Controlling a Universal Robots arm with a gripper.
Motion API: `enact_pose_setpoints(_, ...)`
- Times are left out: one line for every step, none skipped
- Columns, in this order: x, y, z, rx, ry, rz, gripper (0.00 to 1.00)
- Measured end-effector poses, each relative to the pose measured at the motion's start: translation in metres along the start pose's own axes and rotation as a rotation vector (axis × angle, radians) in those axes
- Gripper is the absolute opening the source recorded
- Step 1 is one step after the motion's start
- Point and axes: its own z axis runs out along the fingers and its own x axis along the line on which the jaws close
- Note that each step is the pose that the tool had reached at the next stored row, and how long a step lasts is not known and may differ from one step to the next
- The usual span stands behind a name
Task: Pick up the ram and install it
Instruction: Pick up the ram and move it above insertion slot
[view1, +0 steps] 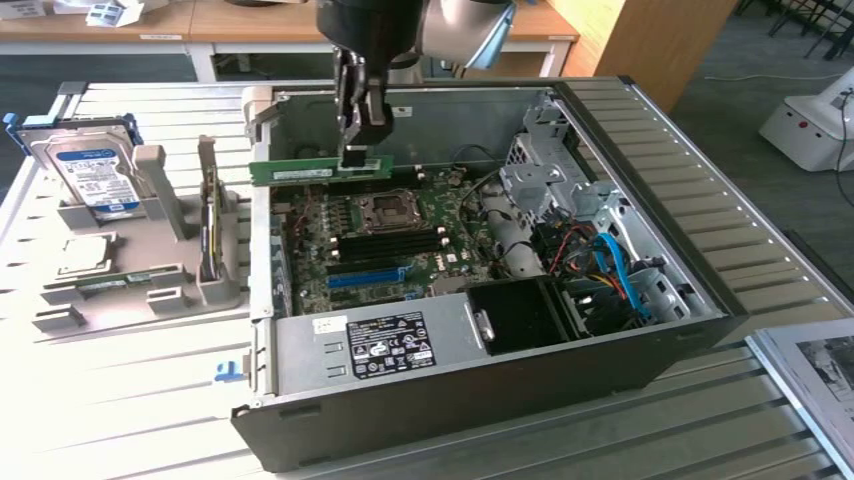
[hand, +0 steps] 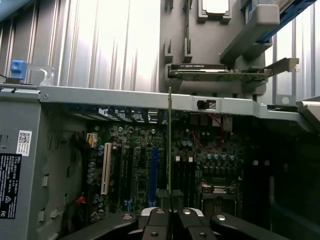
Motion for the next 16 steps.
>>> enact_pose_setpoints(0.000, -0.0028, -0.0003, -0.0005, 0.0000, 0.000, 0.12)
enact_pose_setpoints(0.000, -0.0054, -0.0005, -0.0009, 0.0000, 0.000, 0.12)
enact_pose_setpoints(0.000, -0.0080, -0.0008, -0.0014, 0.0000, 0.000, 0.12)
enact_pose_setpoints(0.000, -0.0106, -0.0011, -0.0018, -0.0001, 0.000, 0.12)
enact_pose_setpoints(0.000, -0.0131, -0.0013, -0.0023, -0.0001, 0.000, 0.12)
enact_pose_setpoints(0.001, -0.0156, -0.0016, -0.0027, -0.0001, 0.000, 0.12)
enact_pose_setpoints(0.001, -0.0182, -0.0018, -0.0031, -0.0001, 0.000, 0.12)
enact_pose_setpoints(0.001, -0.0210, -0.0021, -0.0036, -0.0002, 0.000, 0.12)
enact_pose_setpoints(0.001, -0.0237, -0.0024, -0.0041, -0.0002, 0.000, 0.12)
enact_pose_setpoints(0.001, -0.0263, -0.0026, -0.0046, -0.0002, 0.000, 0.12)
enact_pose_setpoints(0.001, -0.0290, -0.0029, -0.0051, -0.0002, 0.000, 0.12)
enact_pose_setpoints(0.001, -0.0318, -0.0032, -0.0056, -0.0002, 0.000, 0.12)
enact_pose_setpoints(0.001, -0.0345, -0.0035, -0.0061, -0.0002, 0.000, 0.12)
enact_pose_setpoints(0.001, -0.0378, -0.0038, -0.0067, -0.0003, 0.000, 0.12)
enact_pose_setpoints(0.002, -0.0406, -0.0041, -0.0072, -0.0003, 0.000, 0.12)
enact_pose_setpoints(0.002, -0.0433, -0.0044, -0.0078, -0.0003, 0.000, 0.12)
